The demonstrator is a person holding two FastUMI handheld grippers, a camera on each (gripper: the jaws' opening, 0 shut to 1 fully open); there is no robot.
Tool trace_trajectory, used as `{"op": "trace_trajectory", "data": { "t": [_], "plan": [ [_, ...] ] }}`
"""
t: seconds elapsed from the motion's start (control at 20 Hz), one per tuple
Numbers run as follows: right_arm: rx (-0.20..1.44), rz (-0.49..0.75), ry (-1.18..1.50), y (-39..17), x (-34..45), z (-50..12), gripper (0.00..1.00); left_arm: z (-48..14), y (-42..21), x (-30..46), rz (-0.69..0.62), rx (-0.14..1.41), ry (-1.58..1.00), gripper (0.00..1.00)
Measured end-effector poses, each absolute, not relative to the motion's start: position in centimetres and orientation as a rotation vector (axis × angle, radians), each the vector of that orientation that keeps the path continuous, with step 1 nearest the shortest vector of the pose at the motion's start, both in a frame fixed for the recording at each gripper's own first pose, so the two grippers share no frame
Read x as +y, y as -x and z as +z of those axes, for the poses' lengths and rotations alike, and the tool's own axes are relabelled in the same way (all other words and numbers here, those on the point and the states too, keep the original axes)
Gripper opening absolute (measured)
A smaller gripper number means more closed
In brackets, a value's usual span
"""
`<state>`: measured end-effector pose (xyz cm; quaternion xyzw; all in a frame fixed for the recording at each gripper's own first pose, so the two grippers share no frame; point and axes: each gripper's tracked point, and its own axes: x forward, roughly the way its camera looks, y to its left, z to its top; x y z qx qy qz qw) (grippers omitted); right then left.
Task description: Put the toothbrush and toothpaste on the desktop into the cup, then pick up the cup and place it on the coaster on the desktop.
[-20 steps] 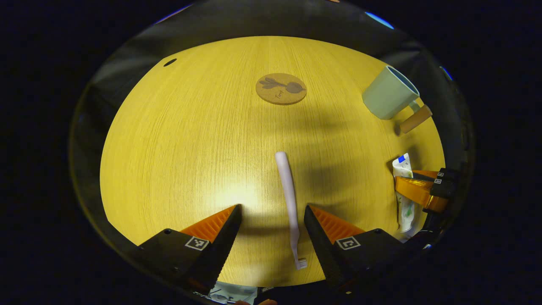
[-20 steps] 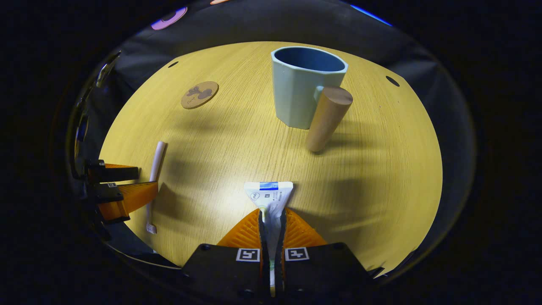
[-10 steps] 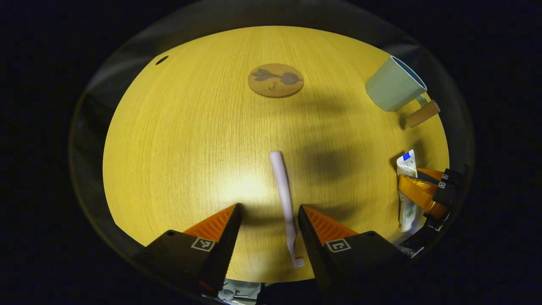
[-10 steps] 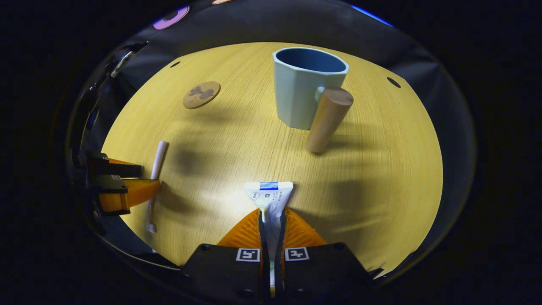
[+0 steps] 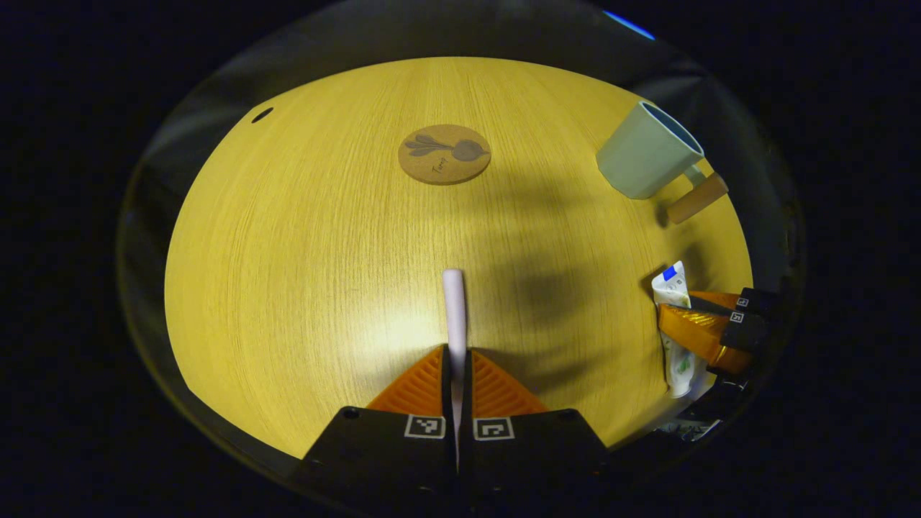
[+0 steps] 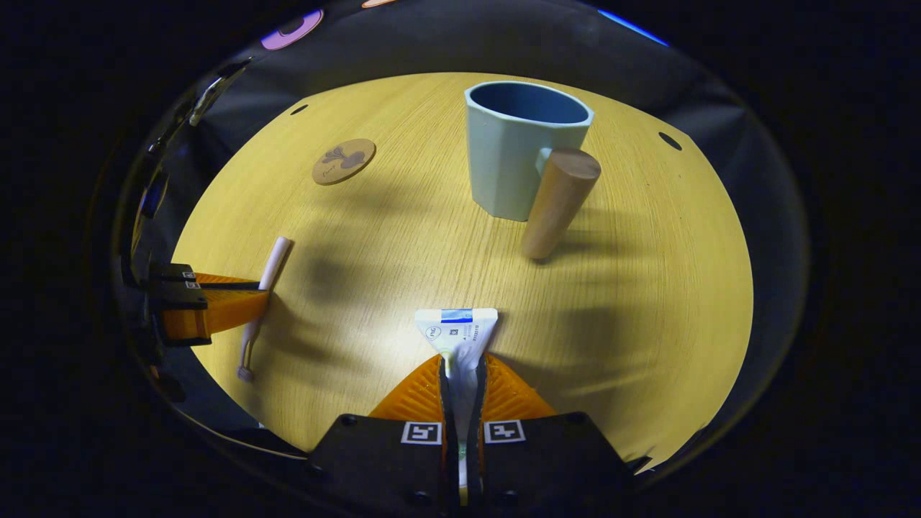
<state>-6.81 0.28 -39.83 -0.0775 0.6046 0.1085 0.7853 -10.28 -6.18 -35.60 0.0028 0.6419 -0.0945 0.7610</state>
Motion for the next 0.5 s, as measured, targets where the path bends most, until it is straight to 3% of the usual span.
{"op": "trace_trajectory", "data": {
  "t": [0.5],
  "plan": [
    [1.279,0.263,0.167,6.81,0.22,-39.92,0.07,-35.30,10.01,-6.46,-0.203,1.333,0.112,0.00]
  ]
}}
